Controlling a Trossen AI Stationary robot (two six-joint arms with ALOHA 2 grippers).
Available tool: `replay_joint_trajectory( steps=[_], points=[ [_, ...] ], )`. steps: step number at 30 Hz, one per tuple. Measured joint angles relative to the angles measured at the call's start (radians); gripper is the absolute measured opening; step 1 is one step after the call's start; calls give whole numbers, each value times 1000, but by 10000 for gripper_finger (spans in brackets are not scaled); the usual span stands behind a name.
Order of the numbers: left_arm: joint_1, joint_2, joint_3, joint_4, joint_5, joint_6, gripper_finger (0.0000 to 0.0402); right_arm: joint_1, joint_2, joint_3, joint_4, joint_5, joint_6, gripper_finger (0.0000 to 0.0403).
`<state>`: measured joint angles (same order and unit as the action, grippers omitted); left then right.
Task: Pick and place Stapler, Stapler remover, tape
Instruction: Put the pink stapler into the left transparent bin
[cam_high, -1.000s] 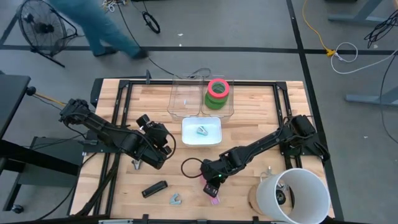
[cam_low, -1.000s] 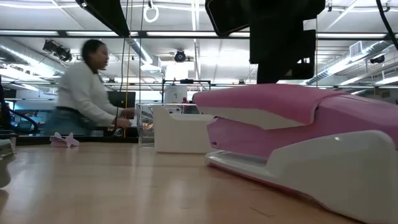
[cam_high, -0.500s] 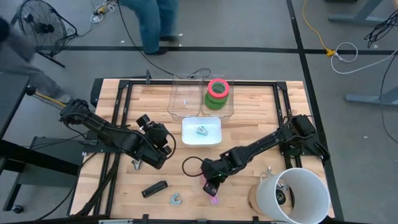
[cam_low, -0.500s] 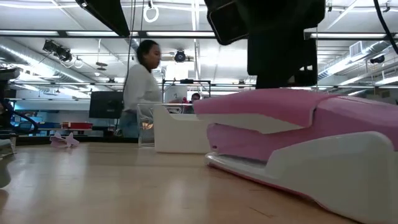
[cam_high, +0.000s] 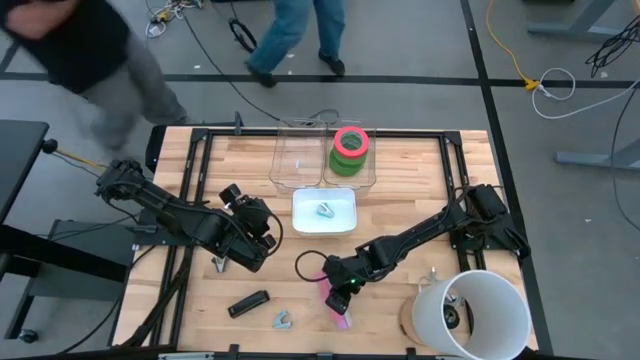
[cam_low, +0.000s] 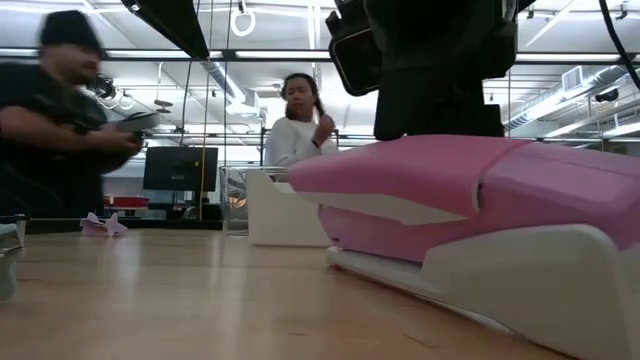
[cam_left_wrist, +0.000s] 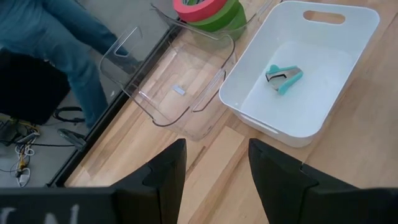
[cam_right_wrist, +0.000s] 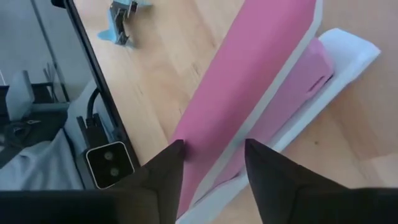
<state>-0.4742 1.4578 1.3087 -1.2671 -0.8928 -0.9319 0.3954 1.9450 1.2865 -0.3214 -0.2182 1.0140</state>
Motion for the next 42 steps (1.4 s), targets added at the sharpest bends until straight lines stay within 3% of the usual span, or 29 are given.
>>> replay_joint_trajectory(
  steps=[17, 37, 42],
  points=[
    [0, 0, 0, 0, 0, 0, 179, 5, -2, 1, -19, 44, -27, 157],
    [0, 0, 0, 0, 1, -1, 179, 6, 1, -1, -11, 83, -65, 206],
    [0, 0, 0, 0, 16, -6, 179, 6, 56, 2, 32, 67, -54, 206]
  ],
)
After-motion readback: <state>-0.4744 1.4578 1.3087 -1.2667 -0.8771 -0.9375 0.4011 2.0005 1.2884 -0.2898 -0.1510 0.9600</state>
